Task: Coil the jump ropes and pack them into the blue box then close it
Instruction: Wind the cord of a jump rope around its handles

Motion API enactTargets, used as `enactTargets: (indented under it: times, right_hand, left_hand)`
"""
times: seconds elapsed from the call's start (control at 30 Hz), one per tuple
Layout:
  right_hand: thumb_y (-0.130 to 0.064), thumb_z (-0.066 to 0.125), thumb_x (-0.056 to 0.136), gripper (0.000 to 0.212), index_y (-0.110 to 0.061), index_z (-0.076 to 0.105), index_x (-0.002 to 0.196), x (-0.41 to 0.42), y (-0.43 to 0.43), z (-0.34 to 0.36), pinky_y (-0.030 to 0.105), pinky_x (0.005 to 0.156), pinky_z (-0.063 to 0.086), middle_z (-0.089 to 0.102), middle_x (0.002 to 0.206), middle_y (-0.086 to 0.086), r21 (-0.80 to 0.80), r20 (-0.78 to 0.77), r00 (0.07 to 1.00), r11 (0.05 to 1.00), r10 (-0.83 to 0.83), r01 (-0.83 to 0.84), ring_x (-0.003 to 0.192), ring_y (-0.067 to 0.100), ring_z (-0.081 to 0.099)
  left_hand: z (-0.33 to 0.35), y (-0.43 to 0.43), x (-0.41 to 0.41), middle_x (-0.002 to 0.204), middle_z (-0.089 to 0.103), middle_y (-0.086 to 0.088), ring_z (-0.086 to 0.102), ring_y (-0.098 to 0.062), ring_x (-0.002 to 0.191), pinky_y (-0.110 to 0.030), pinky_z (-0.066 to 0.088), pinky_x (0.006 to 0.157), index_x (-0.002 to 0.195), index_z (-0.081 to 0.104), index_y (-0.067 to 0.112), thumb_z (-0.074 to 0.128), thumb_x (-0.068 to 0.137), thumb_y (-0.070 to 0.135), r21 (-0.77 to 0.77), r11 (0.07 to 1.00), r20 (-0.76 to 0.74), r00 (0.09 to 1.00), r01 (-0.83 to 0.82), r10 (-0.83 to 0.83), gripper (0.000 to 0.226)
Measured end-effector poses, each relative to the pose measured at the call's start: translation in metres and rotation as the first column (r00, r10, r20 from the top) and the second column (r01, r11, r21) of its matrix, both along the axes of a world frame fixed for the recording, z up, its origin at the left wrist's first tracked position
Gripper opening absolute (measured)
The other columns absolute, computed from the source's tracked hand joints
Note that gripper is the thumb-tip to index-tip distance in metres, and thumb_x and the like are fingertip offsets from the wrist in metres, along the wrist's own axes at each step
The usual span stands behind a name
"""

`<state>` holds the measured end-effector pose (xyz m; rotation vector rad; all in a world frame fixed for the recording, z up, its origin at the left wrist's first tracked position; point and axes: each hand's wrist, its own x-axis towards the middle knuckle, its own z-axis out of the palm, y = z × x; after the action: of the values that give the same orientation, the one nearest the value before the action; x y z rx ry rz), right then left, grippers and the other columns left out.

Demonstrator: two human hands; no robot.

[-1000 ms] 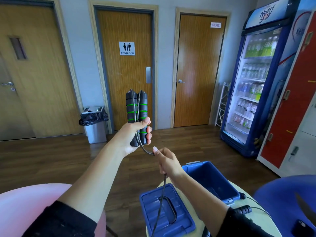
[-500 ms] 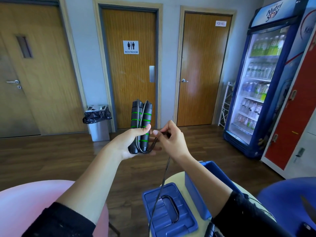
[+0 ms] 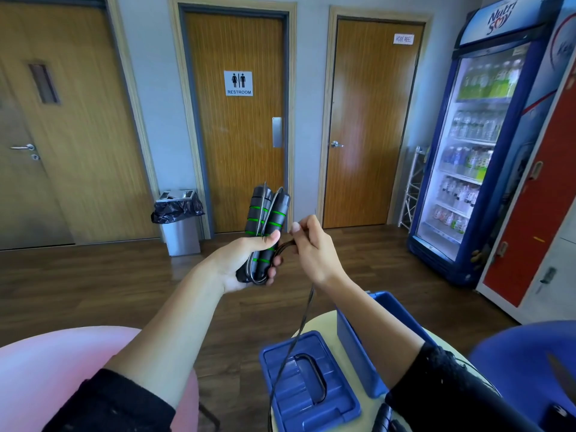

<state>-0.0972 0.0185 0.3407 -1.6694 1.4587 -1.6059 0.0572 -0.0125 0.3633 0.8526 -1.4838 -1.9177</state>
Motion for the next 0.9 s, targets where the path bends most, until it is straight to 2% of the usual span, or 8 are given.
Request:
enactTargets:
  times: [0.17, 0.33, 0.43, 0.53, 0.67, 0.77, 0.83, 0.9]
  right_hand:
    - [-0.035, 0.044, 0.100, 0.028, -0.014, 0.046, 0.081, -0.003, -0.006, -0.008, 0.034, 0.064, 0.040, 0.050, 0.064, -0.003, 0.072, 0.063, 0.997, 0.996, 0.039, -0.043, 0.062, 0.014, 0.046]
    - [-0.060, 0.025, 0.097, 0.063, -0.015, 0.051, 0.061, -0.014, -0.009, -0.033, 0.034, 0.071, 0.044, 0.057, 0.056, 0.003, 0.387, 0.021, 0.995, 0.917, 0.098, -0.099, 0.057, 0.018, 0.058]
    - [-0.054, 0.032, 0.099, 0.051, -0.017, 0.046, 0.065, -0.016, -0.010, -0.040, 0.033, 0.064, 0.042, 0.047, 0.056, -0.004, 0.348, 0.107, 0.993, 0.934, 0.045, -0.080, 0.054, 0.013, 0.047]
    - [-0.047, 0.042, 0.098, 0.038, -0.019, 0.046, 0.073, -0.015, -0.005, -0.023, 0.024, 0.056, 0.029, 0.038, 0.062, -0.011, 0.150, 0.143, 0.989, 0.988, 0.021, -0.043, 0.059, 0.006, 0.034]
    - [-0.041, 0.053, 0.095, 0.046, -0.020, 0.038, 0.057, -0.011, 0.006, 0.014, 0.025, 0.054, 0.028, 0.036, 0.050, -0.010, -0.069, -0.142, 0.987, 0.994, 0.074, -0.084, 0.052, 0.006, 0.032]
    - [-0.033, 0.061, 0.092, 0.044, -0.023, 0.048, 0.052, -0.006, 0.004, 0.038, 0.017, 0.049, 0.026, 0.041, 0.045, -0.010, -0.206, -0.407, 0.912, 0.967, 0.057, -0.152, 0.047, 0.009, 0.038]
    - [-0.032, 0.065, 0.090, 0.038, -0.010, 0.060, 0.060, -0.004, -0.001, 0.053, 0.021, 0.049, 0.033, 0.049, 0.052, -0.008, -0.217, -0.541, 0.836, 0.947, 0.085, -0.236, 0.050, 0.012, 0.043]
    - [-0.034, 0.067, 0.087, 0.031, -0.008, 0.069, 0.070, -0.002, -0.005, 0.066, 0.032, 0.056, 0.046, 0.062, 0.062, -0.003, -0.153, -0.633, 0.760, 0.938, 0.149, -0.311, 0.057, 0.013, 0.054]
  left_hand:
    - [0.001, -0.002, 0.001, 0.061, 0.053, -0.004, 0.051, -0.017, 0.048, -0.026, 0.046, 0.050, 0.089, 0.053, 0.013, 0.070, 0.077, 0.032, -0.043, 0.999, -0.004, 0.999, 0.032, -0.032, 0.028]
    - [0.011, -0.010, 0.010, 0.062, 0.049, -0.003, 0.047, -0.016, 0.048, -0.026, 0.042, 0.049, 0.091, 0.051, 0.012, 0.067, 0.076, 0.030, -0.055, 0.997, -0.024, 0.998, 0.052, -0.053, 0.028]
    - [0.013, -0.015, 0.017, 0.061, 0.049, -0.003, 0.047, -0.015, 0.046, -0.025, 0.042, 0.048, 0.089, 0.050, 0.015, 0.071, 0.075, 0.027, -0.048, 0.999, 0.035, 0.999, 0.021, -0.019, 0.028]
    - [0.011, -0.019, 0.023, 0.061, 0.050, -0.002, 0.048, -0.015, 0.046, -0.023, 0.043, 0.048, 0.086, 0.051, 0.015, 0.077, 0.071, 0.027, -0.042, 0.999, 0.152, 0.988, -0.026, 0.032, 0.031]
    - [0.010, -0.021, 0.023, 0.059, 0.054, -0.003, 0.049, -0.015, 0.044, -0.022, 0.045, 0.046, 0.087, 0.056, 0.010, 0.077, 0.077, 0.021, -0.116, 0.991, 0.377, 0.920, -0.070, 0.109, 0.026]
    - [0.013, -0.020, 0.016, 0.058, 0.054, -0.001, 0.047, -0.015, 0.046, -0.022, 0.041, 0.047, 0.086, 0.058, 0.012, 0.077, 0.079, 0.015, -0.156, 0.987, 0.527, 0.848, 0.027, 0.060, 0.020]
    - [0.016, -0.018, 0.011, 0.058, 0.052, -0.001, 0.045, -0.014, 0.046, -0.022, 0.040, 0.048, 0.082, 0.057, 0.014, 0.077, 0.078, 0.015, -0.190, 0.976, 0.632, 0.774, 0.109, 0.037, 0.021]
    - [0.018, -0.016, 0.009, 0.058, 0.051, -0.001, 0.044, -0.014, 0.046, -0.022, 0.039, 0.048, 0.082, 0.056, 0.014, 0.078, 0.076, 0.017, -0.220, 0.961, 0.699, 0.714, 0.168, 0.035, 0.023]
